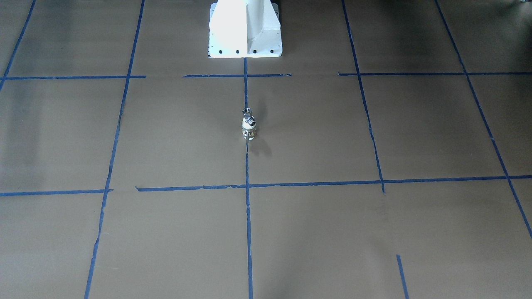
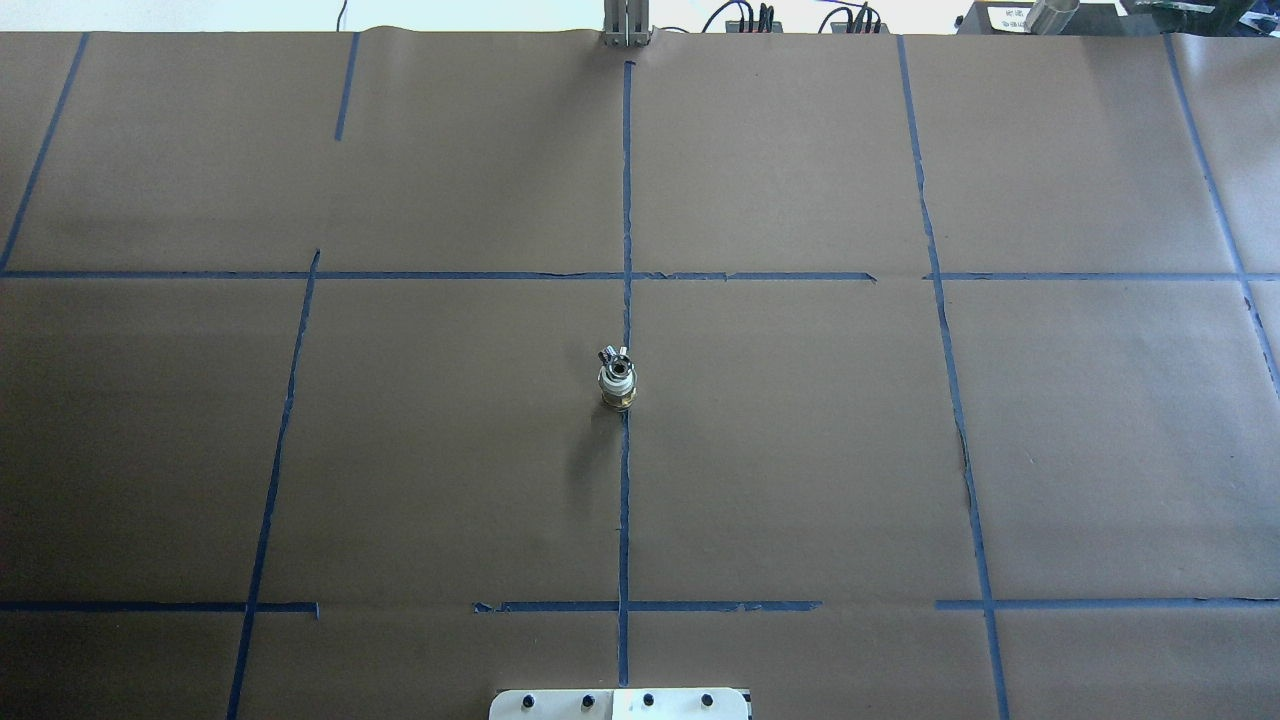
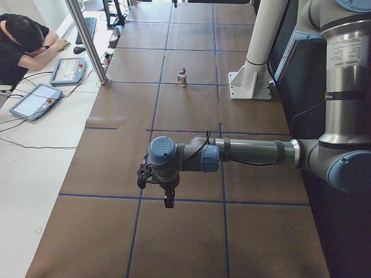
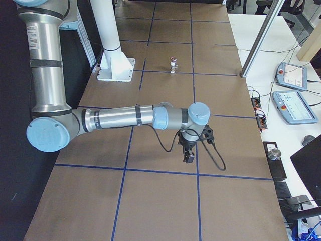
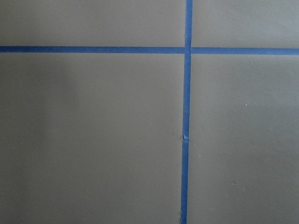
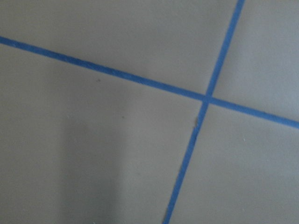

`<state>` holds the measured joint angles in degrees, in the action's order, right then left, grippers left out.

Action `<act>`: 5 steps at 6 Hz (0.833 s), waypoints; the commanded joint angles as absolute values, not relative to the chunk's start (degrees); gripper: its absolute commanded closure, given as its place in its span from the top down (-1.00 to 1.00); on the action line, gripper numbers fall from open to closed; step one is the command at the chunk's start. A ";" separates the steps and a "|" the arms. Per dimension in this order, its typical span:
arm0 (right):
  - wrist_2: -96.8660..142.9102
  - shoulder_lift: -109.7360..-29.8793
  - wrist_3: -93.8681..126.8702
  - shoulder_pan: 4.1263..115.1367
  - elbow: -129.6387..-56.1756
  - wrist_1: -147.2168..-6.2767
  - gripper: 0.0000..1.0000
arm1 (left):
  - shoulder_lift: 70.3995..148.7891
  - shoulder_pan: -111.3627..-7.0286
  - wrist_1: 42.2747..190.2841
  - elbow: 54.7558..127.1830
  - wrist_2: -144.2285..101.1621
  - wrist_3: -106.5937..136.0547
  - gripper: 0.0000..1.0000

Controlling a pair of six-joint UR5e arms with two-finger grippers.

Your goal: Assemble PPR valve and pipe with both arms

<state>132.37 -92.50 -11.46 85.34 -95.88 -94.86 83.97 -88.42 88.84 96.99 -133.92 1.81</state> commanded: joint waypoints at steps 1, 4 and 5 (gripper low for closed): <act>132.89 -99.05 -10.90 88.24 -96.50 -88.26 1.00 | 84.02 -88.42 88.86 97.03 -133.95 1.93 1.00; 132.80 -98.17 -8.26 88.15 -96.85 -87.63 1.00 | 84.20 -88.33 88.95 97.03 -133.95 1.85 1.00; 132.89 -97.74 -8.35 88.15 -96.77 -87.63 1.00 | 84.29 -88.33 88.95 97.03 -133.95 1.85 1.00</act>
<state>132.83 -98.07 -8.38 88.15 -96.76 -87.67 84.21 -88.34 88.94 97.03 -133.95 1.85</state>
